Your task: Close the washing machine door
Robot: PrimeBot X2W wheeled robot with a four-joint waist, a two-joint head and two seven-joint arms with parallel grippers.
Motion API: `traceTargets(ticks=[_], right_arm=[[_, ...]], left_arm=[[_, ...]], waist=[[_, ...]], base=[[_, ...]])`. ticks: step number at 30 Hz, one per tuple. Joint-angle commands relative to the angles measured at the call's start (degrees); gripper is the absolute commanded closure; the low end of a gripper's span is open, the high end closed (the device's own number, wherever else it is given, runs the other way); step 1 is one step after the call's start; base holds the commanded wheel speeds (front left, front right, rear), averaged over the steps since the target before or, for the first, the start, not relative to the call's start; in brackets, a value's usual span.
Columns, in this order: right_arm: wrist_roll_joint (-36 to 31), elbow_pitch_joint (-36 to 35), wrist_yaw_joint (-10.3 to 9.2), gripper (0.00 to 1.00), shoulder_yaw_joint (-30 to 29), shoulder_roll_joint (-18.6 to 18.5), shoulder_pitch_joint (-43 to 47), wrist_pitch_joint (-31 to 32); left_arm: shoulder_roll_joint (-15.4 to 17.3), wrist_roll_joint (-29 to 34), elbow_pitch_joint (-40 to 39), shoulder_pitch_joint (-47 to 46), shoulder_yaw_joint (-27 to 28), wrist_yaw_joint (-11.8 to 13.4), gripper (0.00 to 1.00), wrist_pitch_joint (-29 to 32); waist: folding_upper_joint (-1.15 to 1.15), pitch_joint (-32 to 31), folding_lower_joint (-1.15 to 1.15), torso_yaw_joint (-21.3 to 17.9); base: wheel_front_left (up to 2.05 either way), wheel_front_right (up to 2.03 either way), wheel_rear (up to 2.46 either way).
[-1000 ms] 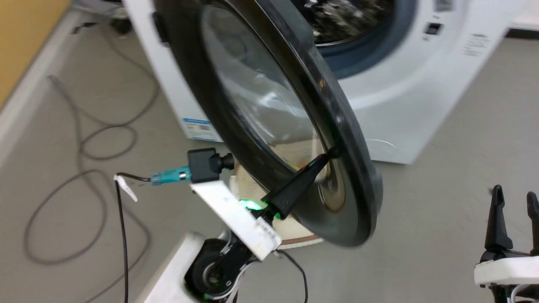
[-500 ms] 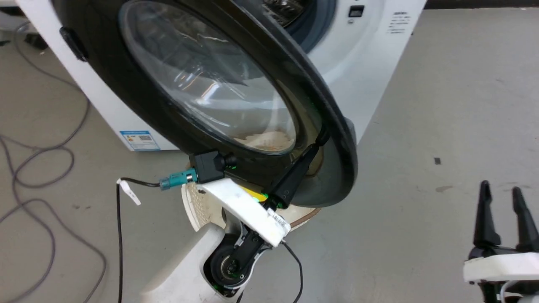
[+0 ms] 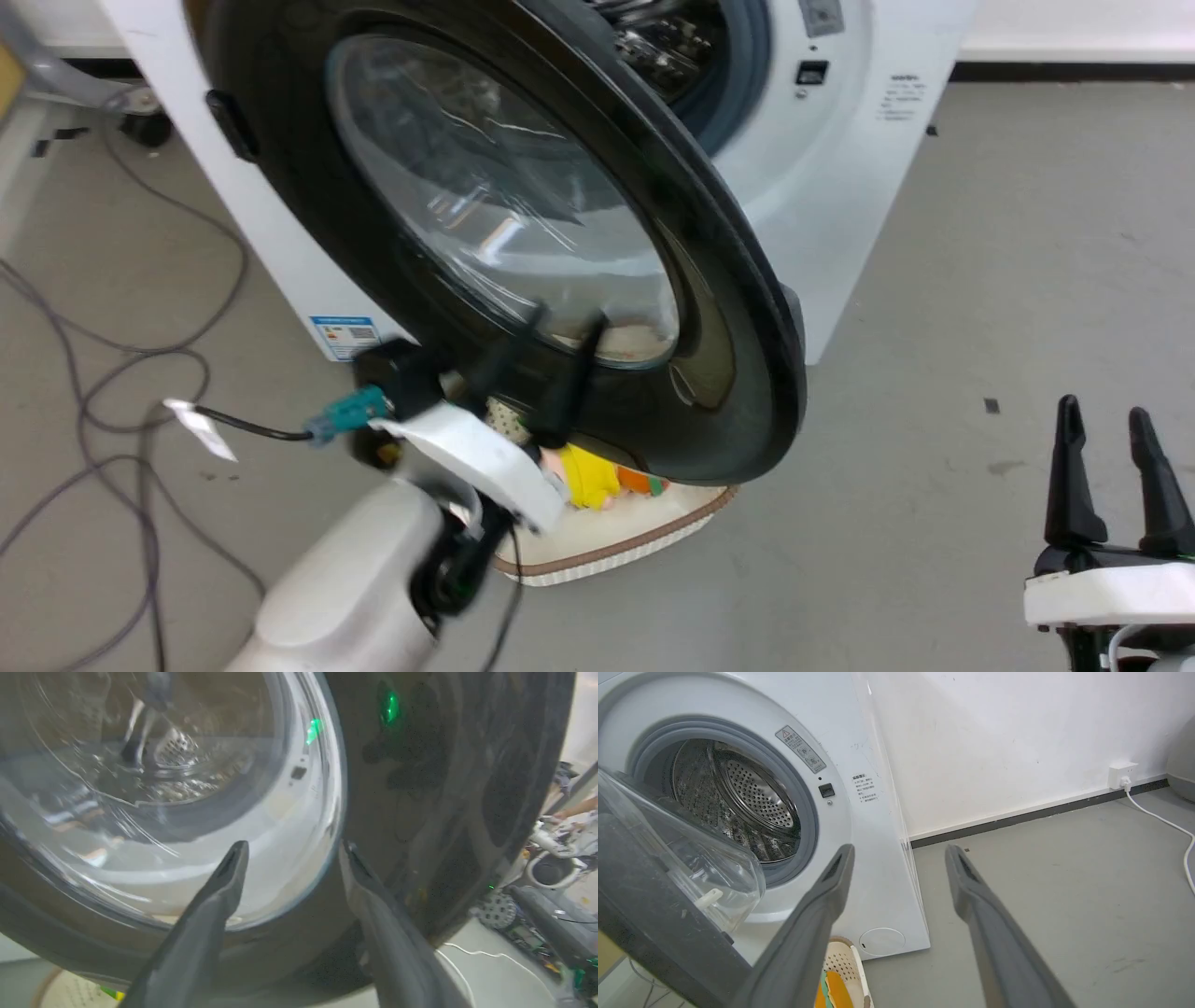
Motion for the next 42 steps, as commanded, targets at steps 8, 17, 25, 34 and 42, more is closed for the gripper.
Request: traceTargets(ticks=[8,17,25,34,42], right_arm=[[-3.0,-2.7,-0.04,0.74,-1.7,0.0,-2.8,-0.3],[-1.0,-10.4,-0.04,1.00,-0.5,0.0,-8.8,-0.3],[0.4,-19.4,-0.04,1.00,7.9,0.0,-13.2,-0.3],[1.7,-23.1,-0.04,1.00,23.8,-4.7,-15.0,-0.3],[0.7,-19.8,-0.04,1.00,38.2,-11.3,-14.1,-0.3]], left_arm=[[-1.6,31.0,-9.5,5.8,17.3,12.0,0.00,-0.3],[-2.1,42.5,-17.8,14.4,32.1,16.7,0.00,-0.3],[-2.8,47.2,-22.5,20.6,38.4,18.4,0.00,-0.3],[-5.1,48.6,-23.0,24.2,41.2,17.1,0.00,-0.3],[-6.7,49.9,-23.1,25.0,42.8,15.7,0.00,-0.3]], waist=[[0.00,-0.7,0.00,2.6],[0.00,-0.5,0.00,4.8],[0.00,-0.6,0.00,7.0],[0.00,-0.6,0.00,8.2],[0.00,-0.5,0.00,8.1]], base=[[0.00,0.00,0.00],[0.00,0.00,0.00],[0.00,0.00,0.00],[0.00,0.00,0.00],[0.00,0.00,0.00]])
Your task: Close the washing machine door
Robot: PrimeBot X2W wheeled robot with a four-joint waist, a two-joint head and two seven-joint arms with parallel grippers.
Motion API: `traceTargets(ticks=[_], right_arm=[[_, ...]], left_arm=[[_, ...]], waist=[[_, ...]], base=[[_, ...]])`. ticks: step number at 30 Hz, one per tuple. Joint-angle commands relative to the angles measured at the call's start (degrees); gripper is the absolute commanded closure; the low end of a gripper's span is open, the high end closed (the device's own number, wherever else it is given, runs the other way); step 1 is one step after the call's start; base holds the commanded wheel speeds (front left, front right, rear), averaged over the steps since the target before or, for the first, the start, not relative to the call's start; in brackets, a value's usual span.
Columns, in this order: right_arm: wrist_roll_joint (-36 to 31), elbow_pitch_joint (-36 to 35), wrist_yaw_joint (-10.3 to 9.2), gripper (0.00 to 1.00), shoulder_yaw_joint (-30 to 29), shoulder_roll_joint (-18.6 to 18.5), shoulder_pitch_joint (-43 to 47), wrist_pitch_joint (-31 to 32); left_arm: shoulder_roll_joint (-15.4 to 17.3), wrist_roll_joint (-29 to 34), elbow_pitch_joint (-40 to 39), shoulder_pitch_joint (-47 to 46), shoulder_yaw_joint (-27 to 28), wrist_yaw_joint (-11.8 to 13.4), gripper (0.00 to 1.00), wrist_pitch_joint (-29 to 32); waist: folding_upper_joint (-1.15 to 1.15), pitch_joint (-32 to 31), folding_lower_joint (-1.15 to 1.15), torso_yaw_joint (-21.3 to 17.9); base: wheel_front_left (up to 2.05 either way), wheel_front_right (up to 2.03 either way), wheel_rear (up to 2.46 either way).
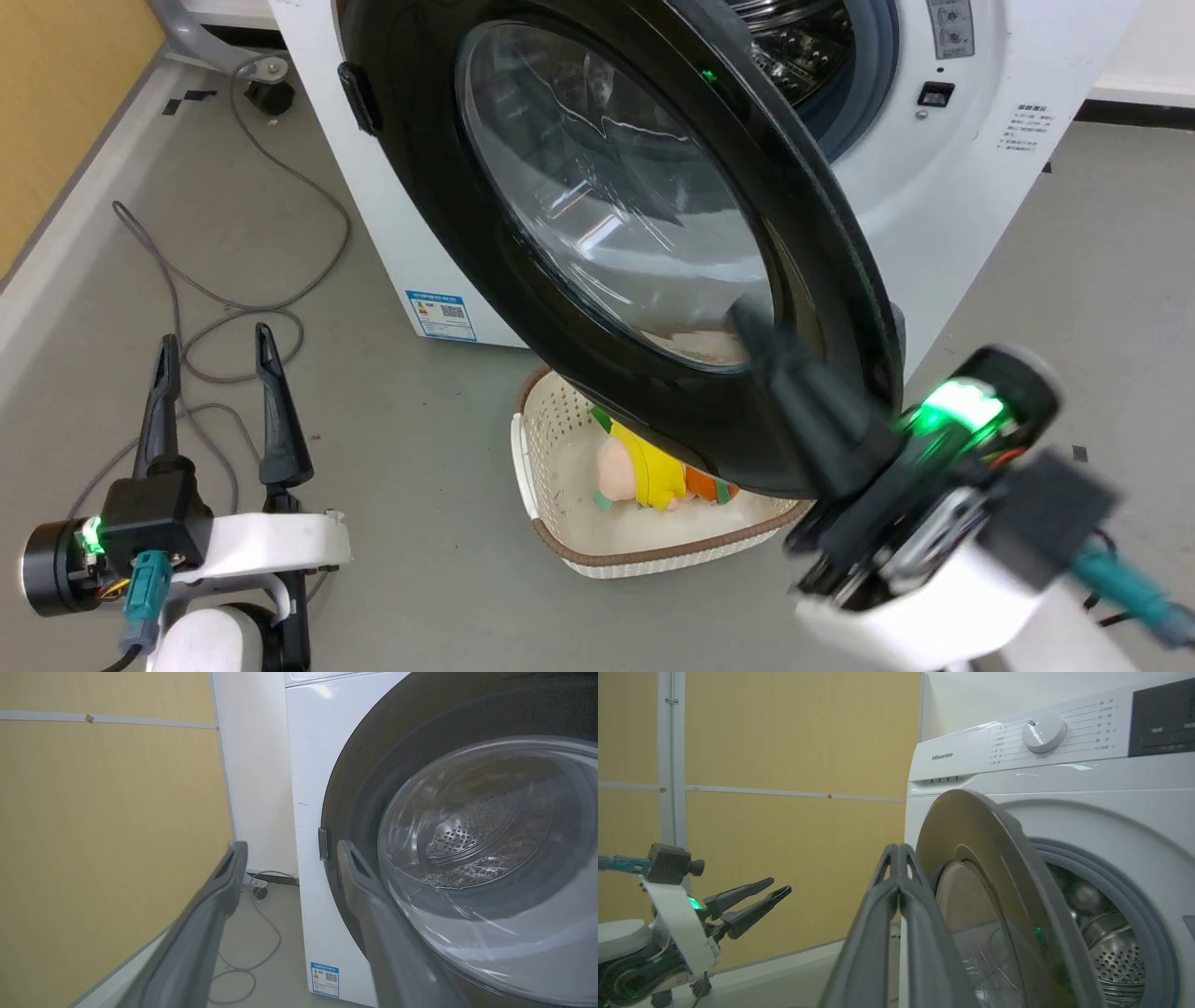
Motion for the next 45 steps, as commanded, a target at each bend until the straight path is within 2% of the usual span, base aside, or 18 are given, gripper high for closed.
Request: traceTargets(ticks=[1,5,9,15,22,30,45], right_arm=[[-0.8,0.6,-0.04,1.00,0.9,-0.8,0.5,-0.2],[-2.1,4.2,-0.04,1.00,3.4,-2.4,2.2,-0.2],[-2.8,8.3,-0.04,1.00,3.3,-3.6,3.8,-0.2],[-2.1,14.4,-0.04,1.00,-2.1,-3.1,5.3,-0.2],[-1.2,20.9,-0.04,1.00,-9.2,-0.5,3.3,-0.2],[-1.7,28.4,-0.04,1.00,-19.4,2.7,-3.1,-0.2],[-5.6,42.5,-0.04,1.00,-31.4,2.3,-22.0,-0.3]], left_arm=[[-0.3,0.4,-0.1,0.8,0.2,-0.4,0.00,-0.2],[-1.1,0.9,0.0,0.8,0.7,-1.0,0.00,-0.2],[-1.7,1.4,0.2,0.8,1.1,-1.6,0.00,-0.2],[-2.5,2.2,0.2,0.4,1.4,-2.4,0.00,-0.2],[-3.4,2.8,0.4,-1.1,1.2,-3.3,0.00,-0.2],[-4.6,3.1,0.7,-3.5,0.3,-4.4,0.00,-0.2],[-6.1,2.9,0.5,-8.2,-1.3,-4.6,0.00,-0.2]], waist=[[0.00,0.1,0.00,-0.1],[0.00,0.3,0.00,-0.5],[0.00,0.6,0.00,-0.9],[0.00,1.8,0.00,-1.6],[0.00,4.2,0.00,-1.8],[0.00,8.1,0.00,-0.9],[0.00,16.1,0.00,2.6]], base=[[0.00,0.00,0.00],[0.00,0.00,0.00],[0.00,0.00,0.00],[0.00,0.00,0.00],[0.00,0.00,0.00],[0.00,0.00,0.00],[0.00,0.00,0.00]])
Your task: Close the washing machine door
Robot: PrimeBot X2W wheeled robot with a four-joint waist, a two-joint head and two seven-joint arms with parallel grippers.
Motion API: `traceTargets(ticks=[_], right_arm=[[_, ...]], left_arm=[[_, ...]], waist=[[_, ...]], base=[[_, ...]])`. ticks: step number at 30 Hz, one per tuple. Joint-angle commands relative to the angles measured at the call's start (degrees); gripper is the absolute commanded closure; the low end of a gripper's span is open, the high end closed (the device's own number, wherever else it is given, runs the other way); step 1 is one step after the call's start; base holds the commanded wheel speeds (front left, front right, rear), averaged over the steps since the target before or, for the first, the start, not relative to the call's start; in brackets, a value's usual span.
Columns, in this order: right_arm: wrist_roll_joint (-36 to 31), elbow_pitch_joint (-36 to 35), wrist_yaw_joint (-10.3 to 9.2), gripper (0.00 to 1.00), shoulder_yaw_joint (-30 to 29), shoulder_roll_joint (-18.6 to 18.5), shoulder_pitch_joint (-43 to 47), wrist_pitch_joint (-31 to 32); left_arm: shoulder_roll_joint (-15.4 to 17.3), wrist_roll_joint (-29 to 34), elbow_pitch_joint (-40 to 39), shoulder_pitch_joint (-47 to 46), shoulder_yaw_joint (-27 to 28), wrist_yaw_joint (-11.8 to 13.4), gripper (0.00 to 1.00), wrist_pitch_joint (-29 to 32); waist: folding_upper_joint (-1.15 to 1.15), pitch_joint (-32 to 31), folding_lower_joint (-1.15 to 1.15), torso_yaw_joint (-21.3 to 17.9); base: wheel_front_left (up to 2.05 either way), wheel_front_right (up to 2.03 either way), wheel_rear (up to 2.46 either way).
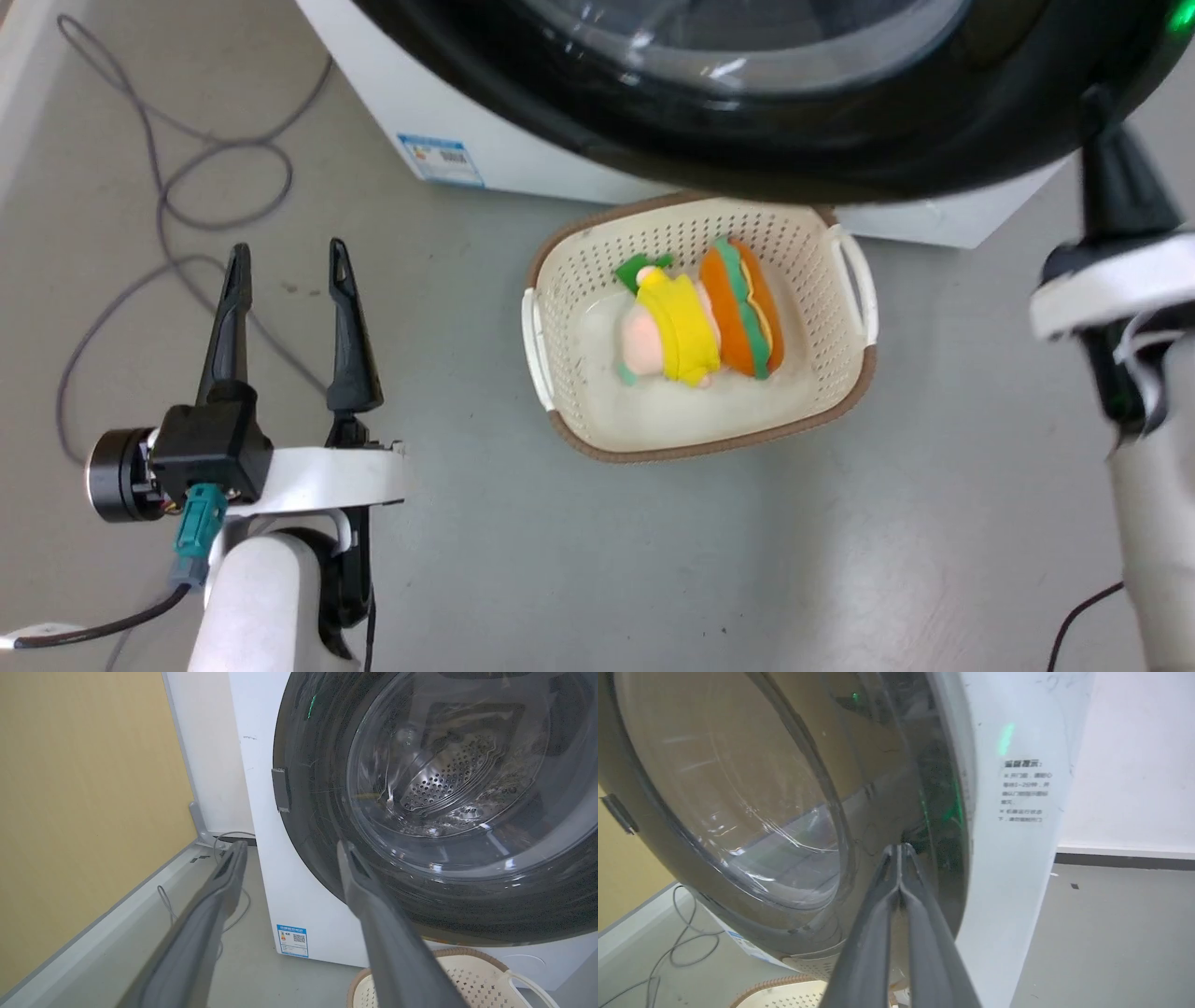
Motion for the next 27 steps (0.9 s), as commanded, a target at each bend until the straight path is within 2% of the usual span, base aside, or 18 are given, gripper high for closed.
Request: traceTargets(ticks=[1,11,16,20,27], right_arm=[[-0.2,1.3,-0.09,1.00,-1.0,-0.1,-2.3,-0.3],[-2.6,8.2,-0.09,1.00,-5.9,0.1,-10.2,-0.3],[-4.4,9.0,-0.09,1.00,-7.2,0.6,-11.4,-0.3],[-4.9,6.7,-0.09,1.00,-7.0,1.4,-9.4,-0.3],[-4.6,-2.3,-0.09,1.00,-7.2,2.8,-2.6,-0.3]], left_arm=[[-0.1,0.0,-0.1,-0.9,0.0,0.3,0.00,-0.2],[-0.4,-0.3,0.1,-1.8,-0.6,0.8,0.00,-0.2],[-0.4,-0.2,0.3,-1.7,-0.5,1.0,0.00,-0.2],[-0.4,0.1,0.9,-1.1,-0.2,1.0,0.00,-0.2],[-0.4,0.9,2.1,0.6,0.5,0.4,0.00,-0.2]], waist=[[0.00,1.0,0.00,0.8],[0.00,2.8,0.00,2.3],[0.00,2.4,0.00,2.1],[0.00,0.5,0.00,1.2],[0.00,-4.2,0.00,-1.5]], base=[[0.00,0.00,0.00],[0.00,0.00,0.00],[0.00,0.00,0.00],[0.00,0.00,0.00],[0.00,0.00,0.00]])
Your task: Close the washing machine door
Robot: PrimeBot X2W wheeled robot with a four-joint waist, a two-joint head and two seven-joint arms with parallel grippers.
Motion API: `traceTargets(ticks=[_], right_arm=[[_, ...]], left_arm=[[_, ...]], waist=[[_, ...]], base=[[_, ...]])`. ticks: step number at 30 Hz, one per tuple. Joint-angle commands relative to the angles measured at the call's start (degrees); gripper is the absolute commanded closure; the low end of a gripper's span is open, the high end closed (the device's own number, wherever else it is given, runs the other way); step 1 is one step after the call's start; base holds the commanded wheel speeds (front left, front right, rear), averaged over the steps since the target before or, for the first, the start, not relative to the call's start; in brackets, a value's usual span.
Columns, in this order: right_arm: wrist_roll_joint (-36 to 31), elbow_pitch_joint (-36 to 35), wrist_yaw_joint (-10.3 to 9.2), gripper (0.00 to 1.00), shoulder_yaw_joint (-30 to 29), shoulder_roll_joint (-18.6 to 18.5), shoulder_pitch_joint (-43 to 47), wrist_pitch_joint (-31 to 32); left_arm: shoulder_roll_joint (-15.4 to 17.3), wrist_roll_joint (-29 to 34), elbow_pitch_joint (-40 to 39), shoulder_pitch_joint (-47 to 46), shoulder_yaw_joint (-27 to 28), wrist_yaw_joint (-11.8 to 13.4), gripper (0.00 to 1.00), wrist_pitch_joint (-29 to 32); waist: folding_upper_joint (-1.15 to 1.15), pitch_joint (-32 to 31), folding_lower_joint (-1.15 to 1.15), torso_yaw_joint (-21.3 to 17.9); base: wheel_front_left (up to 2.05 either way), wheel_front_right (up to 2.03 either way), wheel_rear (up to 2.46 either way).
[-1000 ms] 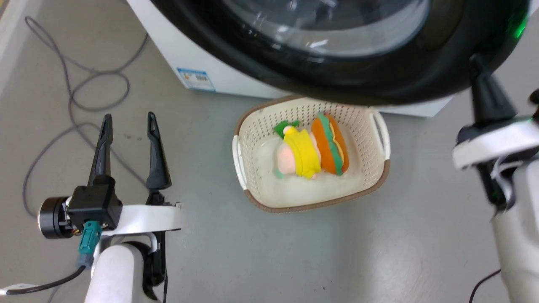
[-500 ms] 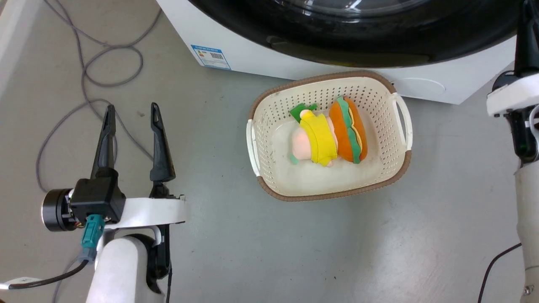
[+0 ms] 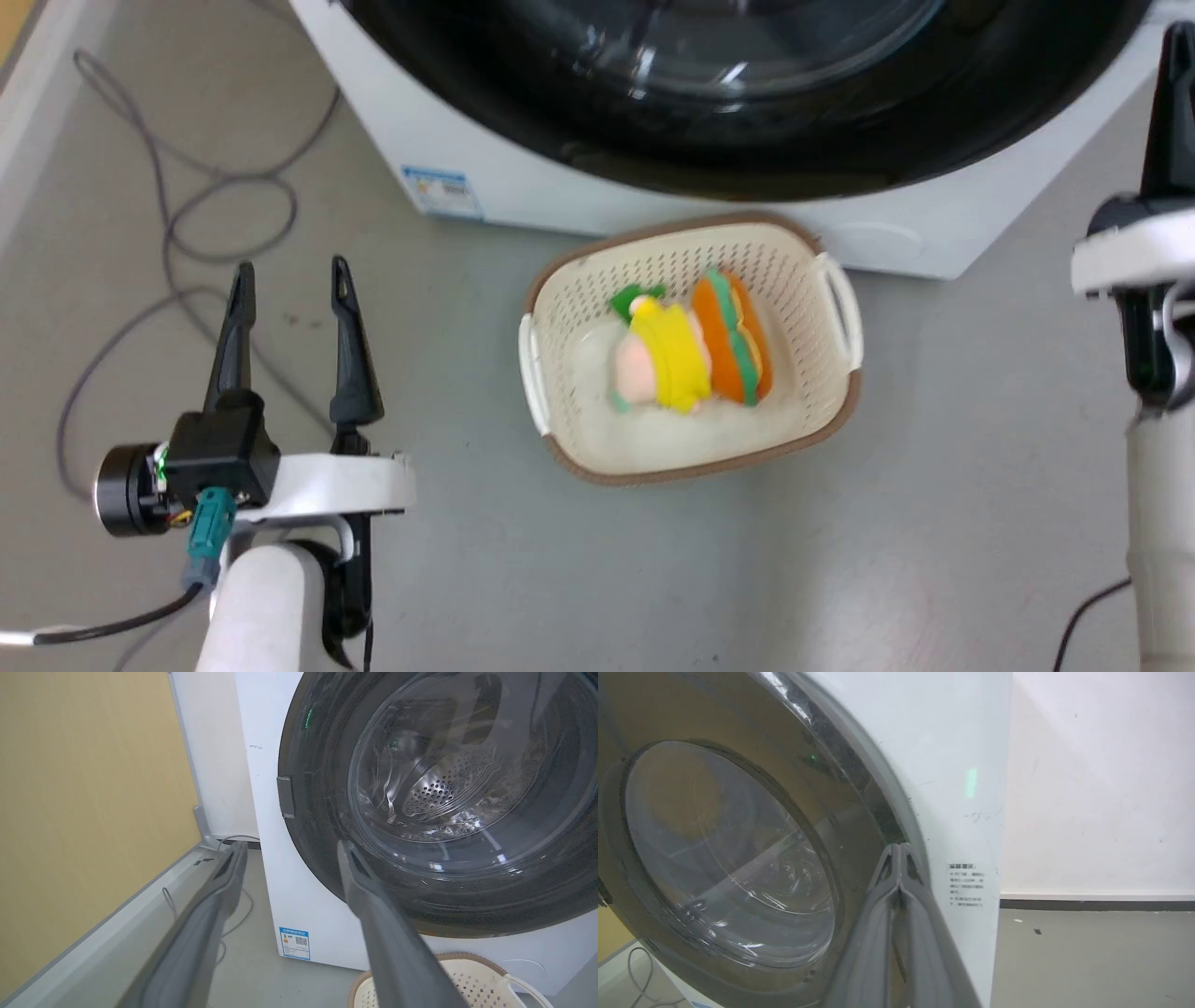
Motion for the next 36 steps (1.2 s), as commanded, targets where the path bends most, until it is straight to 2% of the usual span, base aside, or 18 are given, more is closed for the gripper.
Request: traceTargets(ticks=[1,11,12,13,14,15,23,36], right_arm=[[-0.3,-1.2,-0.05,1.00,0.0,0.3,1.4,-0.3],[-2.7,-14.1,-0.05,1.00,1.1,3.9,14.8,-0.3],[-3.3,-14.8,-0.05,0.88,1.4,4.2,16.3,-0.3],[-3.9,-15.1,-0.05,0.64,1.9,4.5,17.6,-0.3],[-4.5,-15.5,-0.05,0.25,2.3,4.7,18.7,-0.3],[-5.1,-15.8,-0.05,0.00,2.6,4.9,19.7,-0.3],[-6.6,-15.7,-0.05,0.00,3.7,6.0,27.7,-0.3],[-1.5,-18.4,-0.05,0.00,3.9,6.0,40.1,-0.3]], left_arm=[[0.0,0.4,0.2,0.7,0.2,-0.2,0.00,-0.2],[0.5,1.4,1.9,4.9,0.7,-1.2,0.00,-0.2],[0.5,1.4,2.1,5.4,0.8,-1.2,0.00,-0.2],[0.6,1.5,2.2,6.0,1.0,-1.1,0.00,-0.2],[0.6,1.5,2.4,6.5,1.0,-1.2,0.00,-0.2],[0.7,1.5,2.6,7.1,1.0,-1.3,0.00,-0.2],[0.9,1.4,3.8,11.5,1.1,-1.9,0.00,-0.2],[0.8,0.7,5.0,16.3,0.6,-3.3,0.00,-0.2]], waist=[[0.00,-2.2,0.00,-1.7],[0.00,-9.4,0.00,-6.6],[0.00,-10.1,0.00,-7.0],[0.00,-10.8,0.00,-7.6],[0.00,-11.4,0.00,-7.9],[0.00,-12.1,0.00,-8.3],[0.00,-17.5,0.00,-10.2],[0.00,-21.6,0.00,-10.8]], base=[[0.00,0.00,0.00],[0.00,0.00,0.00],[0.00,0.00,0.00],[0.00,0.00,0.00],[0.00,0.00,0.00],[0.00,0.00,0.00],[0.00,0.00,0.00],[0.00,0.00,0.00]])
